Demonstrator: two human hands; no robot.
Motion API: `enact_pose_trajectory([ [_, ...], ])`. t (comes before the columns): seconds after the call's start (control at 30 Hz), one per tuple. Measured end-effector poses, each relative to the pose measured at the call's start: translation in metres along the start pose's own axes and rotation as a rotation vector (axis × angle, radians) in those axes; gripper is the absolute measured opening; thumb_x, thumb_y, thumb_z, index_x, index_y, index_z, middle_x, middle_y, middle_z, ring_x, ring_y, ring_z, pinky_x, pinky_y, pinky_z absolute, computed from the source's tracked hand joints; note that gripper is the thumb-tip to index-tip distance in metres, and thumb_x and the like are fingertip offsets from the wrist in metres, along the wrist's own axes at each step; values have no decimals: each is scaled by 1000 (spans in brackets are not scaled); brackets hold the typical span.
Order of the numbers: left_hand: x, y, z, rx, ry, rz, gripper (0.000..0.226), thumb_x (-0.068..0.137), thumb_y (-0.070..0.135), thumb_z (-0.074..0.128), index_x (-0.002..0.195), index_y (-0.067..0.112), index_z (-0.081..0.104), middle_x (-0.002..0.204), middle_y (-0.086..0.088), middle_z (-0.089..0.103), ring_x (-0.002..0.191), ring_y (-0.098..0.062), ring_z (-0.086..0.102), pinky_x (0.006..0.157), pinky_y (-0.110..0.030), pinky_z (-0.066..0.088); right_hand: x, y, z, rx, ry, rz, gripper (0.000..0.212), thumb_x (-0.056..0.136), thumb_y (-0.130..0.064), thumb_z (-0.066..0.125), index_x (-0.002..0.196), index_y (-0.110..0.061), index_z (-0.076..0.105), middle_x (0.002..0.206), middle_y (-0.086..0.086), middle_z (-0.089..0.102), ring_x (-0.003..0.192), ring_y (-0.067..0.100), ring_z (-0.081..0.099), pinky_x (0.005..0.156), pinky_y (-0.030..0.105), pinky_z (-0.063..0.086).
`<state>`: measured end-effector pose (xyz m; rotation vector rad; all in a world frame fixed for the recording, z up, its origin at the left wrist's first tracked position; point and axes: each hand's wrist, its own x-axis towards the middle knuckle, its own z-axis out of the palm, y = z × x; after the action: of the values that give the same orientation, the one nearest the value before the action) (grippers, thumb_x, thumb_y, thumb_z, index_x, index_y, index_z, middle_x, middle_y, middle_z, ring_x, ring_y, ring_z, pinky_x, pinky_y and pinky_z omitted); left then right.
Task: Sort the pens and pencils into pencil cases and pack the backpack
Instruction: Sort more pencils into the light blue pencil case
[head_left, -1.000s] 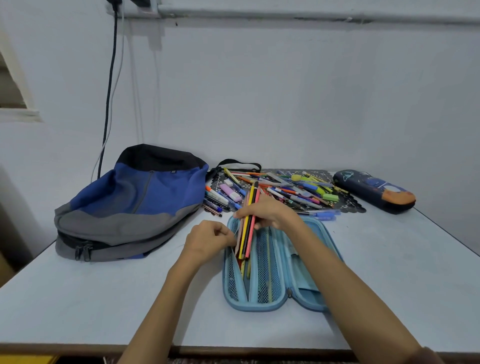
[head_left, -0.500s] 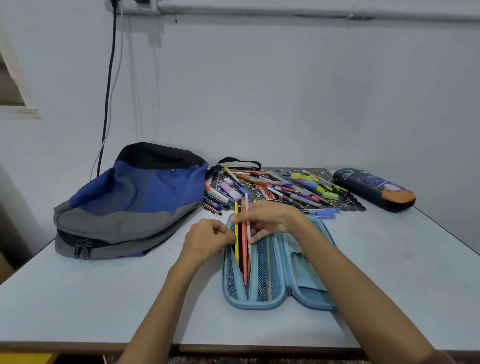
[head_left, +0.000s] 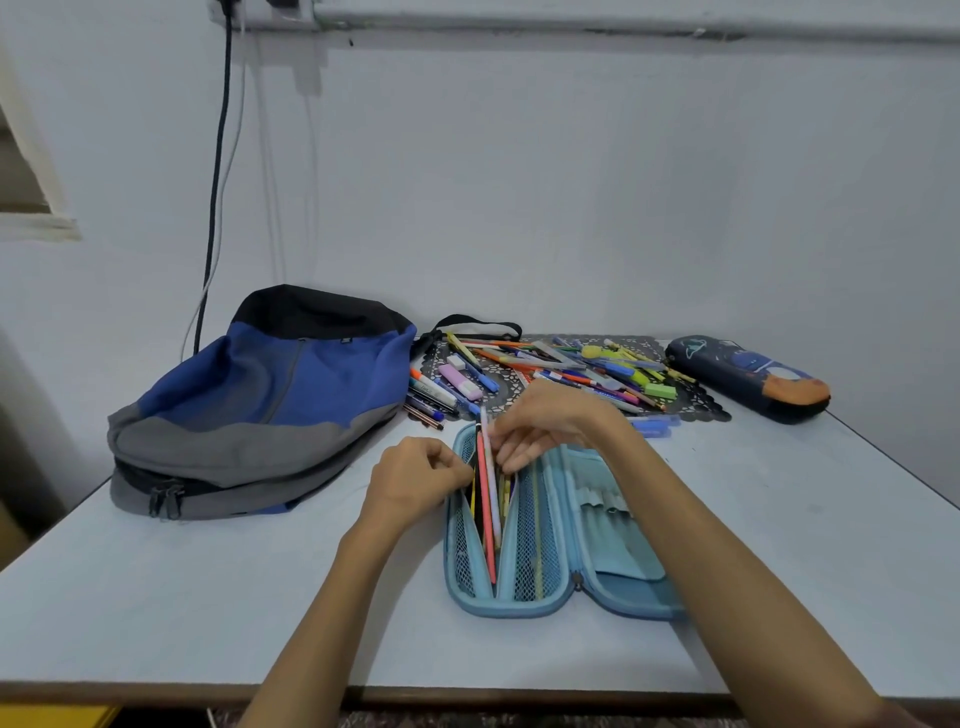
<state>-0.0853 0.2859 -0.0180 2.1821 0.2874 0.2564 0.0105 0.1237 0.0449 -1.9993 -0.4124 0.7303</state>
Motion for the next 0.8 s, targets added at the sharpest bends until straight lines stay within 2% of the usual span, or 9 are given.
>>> enact_pose_trajectory([
  [0.17, 1, -1, 0, 9, 1, 0, 8, 72, 26, 74, 67, 21, 72, 66, 1, 70, 74, -22, 68, 76, -43, 59, 0, 0, -2, -161, 145, -82, 5, 84, 1, 69, 86, 6, 70, 74, 21, 69, 55, 24, 66, 55, 27, 59],
  [0.23, 2, -1, 1, 18, 8, 0, 9, 73, 27, 74, 68, 21, 72, 68, 1, 71, 74, -21, 68, 76, -43, 59, 5, 3, -1, -240, 265, -149, 6, 87, -1, 65, 93, 1, 68, 75, 13, 67, 52, 23, 63, 50, 27, 56],
  [0.3, 1, 0, 2, 36, 13, -3, 10, 74, 28, 73, 68, 21, 73, 68, 2, 71, 73, -19, 68, 76, -41, 59, 12, 5, 2, -333, 319, -235, 20, 91, -4, 61, 110, -5, 65, 90, 4, 63, 56, 23, 63, 46, 24, 51],
  [0.37, 1, 2, 2, 54, 15, -8, 10, 74, 29, 72, 68, 21, 73, 69, 3, 71, 70, -18, 67, 75, -40, 58, 18, 6, 9, -428, 284, -319, 30, 93, -6, 56, 122, -11, 63, 107, 4, 62, 74, 24, 64, 55, 25, 51],
  [0.43, 1, 3, 1, 61, 14, -12, 10, 75, 29, 72, 69, 21, 73, 69, 2, 72, 69, -18, 67, 75, -41, 58, 24, 8, 16, -524, 248, -389, 29, 94, -8, 56, 121, -12, 66, 119, 5, 65, 96, 19, 62, 78, 29, 51],
  [0.47, 1, 3, 1, 61, 12, -16, 10, 75, 29, 71, 69, 21, 73, 70, 2, 72, 70, -19, 67, 75, -41, 58, 24, 9, 18, -564, 245, -409, 26, 93, -11, 58, 117, -11, 69, 119, 4, 67, 99, 13, 60, 85, 28, 48],
  [0.6, 1, 5, 1, 59, 6, -25, 10, 76, 29, 71, 70, 21, 73, 71, 3, 72, 69, -17, 67, 75, -40, 59, 25, 14, 22, -567, 293, -430, 14, 86, -14, 70, 95, -7, 77, 87, -2, 69, 68, -6, 51, 73, 22, 40],
  [0.73, 0, 6, 1, 49, 10, -26, 10, 76, 26, 70, 70, 19, 74, 69, 1, 71, 66, -17, 66, 75, -40, 59, 25, 15, 21, -540, 364, -413, 19, 81, -21, 76, 95, -9, 77, 106, 7, 71, 86, 12, 62, 78, 27, 46],
  [0.8, -1, 6, 1, 48, 15, -27, 10, 76, 26, 70, 69, 19, 73, 68, 1, 71, 66, -18, 66, 75, -40, 59, 26, 15, 20, -533, 365, -397, 18, 79, -22, 78, 90, -8, 77, 100, 8, 73, 86, 15, 64, 79, 32, 52],
])
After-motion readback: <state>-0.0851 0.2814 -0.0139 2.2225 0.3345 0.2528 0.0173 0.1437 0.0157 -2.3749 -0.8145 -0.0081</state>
